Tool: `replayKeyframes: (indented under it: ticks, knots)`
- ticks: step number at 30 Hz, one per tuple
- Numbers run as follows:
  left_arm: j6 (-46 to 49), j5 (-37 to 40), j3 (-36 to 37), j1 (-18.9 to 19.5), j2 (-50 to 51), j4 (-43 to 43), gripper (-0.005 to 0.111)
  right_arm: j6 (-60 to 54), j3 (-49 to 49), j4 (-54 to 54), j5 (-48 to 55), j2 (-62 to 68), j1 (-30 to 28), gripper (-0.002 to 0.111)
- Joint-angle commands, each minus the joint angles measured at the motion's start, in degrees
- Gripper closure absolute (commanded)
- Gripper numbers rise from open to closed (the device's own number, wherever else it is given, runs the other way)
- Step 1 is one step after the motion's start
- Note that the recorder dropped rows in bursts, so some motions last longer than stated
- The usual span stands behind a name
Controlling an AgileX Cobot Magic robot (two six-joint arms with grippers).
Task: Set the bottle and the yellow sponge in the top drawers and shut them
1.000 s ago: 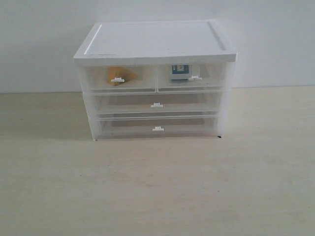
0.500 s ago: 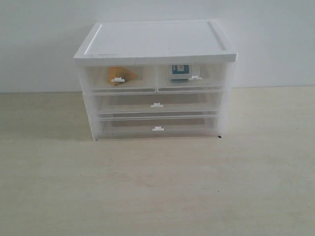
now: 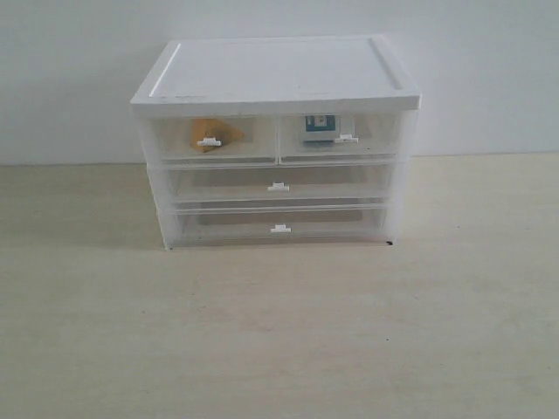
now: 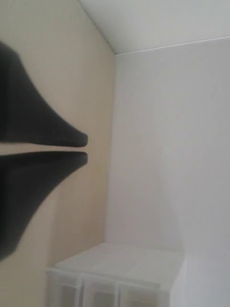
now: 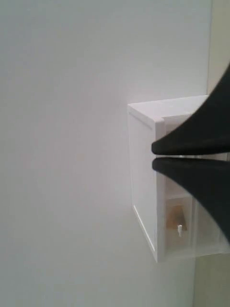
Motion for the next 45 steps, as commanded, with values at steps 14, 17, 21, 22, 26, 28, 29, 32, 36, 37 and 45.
replayKeyframes:
  ticks: [14, 17, 21, 22, 26, 28, 29, 32, 36, 37, 45]
  knots:
    - [0.0, 10.7, 0.3, 0.2, -0.1, 0.4, 0.103, -0.1, 0.1, 0.0, 0.1, -0.4, -0.2, 0.108]
    - [0.0, 10.7, 0.3, 0.2, -0.1, 0.4, 0.103, -0.1, 0.1, 0.0, 0.1, -0.4, -0.2, 0.108]
    - [0.0, 10.4, 0.3, 0.2, -0.1, 0.4, 0.103, -0.1, 0.1, 0.0, 0.1, -0.4, -0.2, 0.108]
    - [0.0, 10.4, 0.3, 0.2, -0.1, 0.4, 0.103, -0.1, 0.1, 0.0, 0.1, -0.4, -0.2, 0.108]
    - [0.0, 10.4, 0.3, 0.2, -0.1, 0.4, 0.103, -0.1, 0.1, 0.0, 0.1, -0.4, -0.2, 0.108]
    - [0.0, 10.4, 0.3, 0.2, -0.1, 0.4, 0.103, -0.1, 0.1, 0.0, 0.1, -0.4, -0.2, 0.108]
    - [0.0, 10.4, 0.3, 0.2, -0.1, 0.4, 0.103, -0.1, 0.1, 0.0, 0.1, -0.4, -0.2, 0.108]
    - [0.0, 10.4, 0.3, 0.2, -0.1, 0.4, 0.103, -0.1, 0.1, 0.0, 0.1, -0.4, -0.2, 0.108]
    - [0.0, 10.4, 0.3, 0.2, -0.1, 0.4, 0.103, -0.1, 0.1, 0.0, 0.1, -0.4, -0.2, 0.108]
    - [0.0, 10.4, 0.3, 0.2, -0.1, 0.4, 0.103, -0.1, 0.1, 0.0, 0.1, -0.4, -0.2, 0.108]
    - [0.0, 10.4, 0.3, 0.2, -0.1, 0.4, 0.103, -19.6, 6.2, 14.9, -18.1, -0.4, -0.2, 0.108]
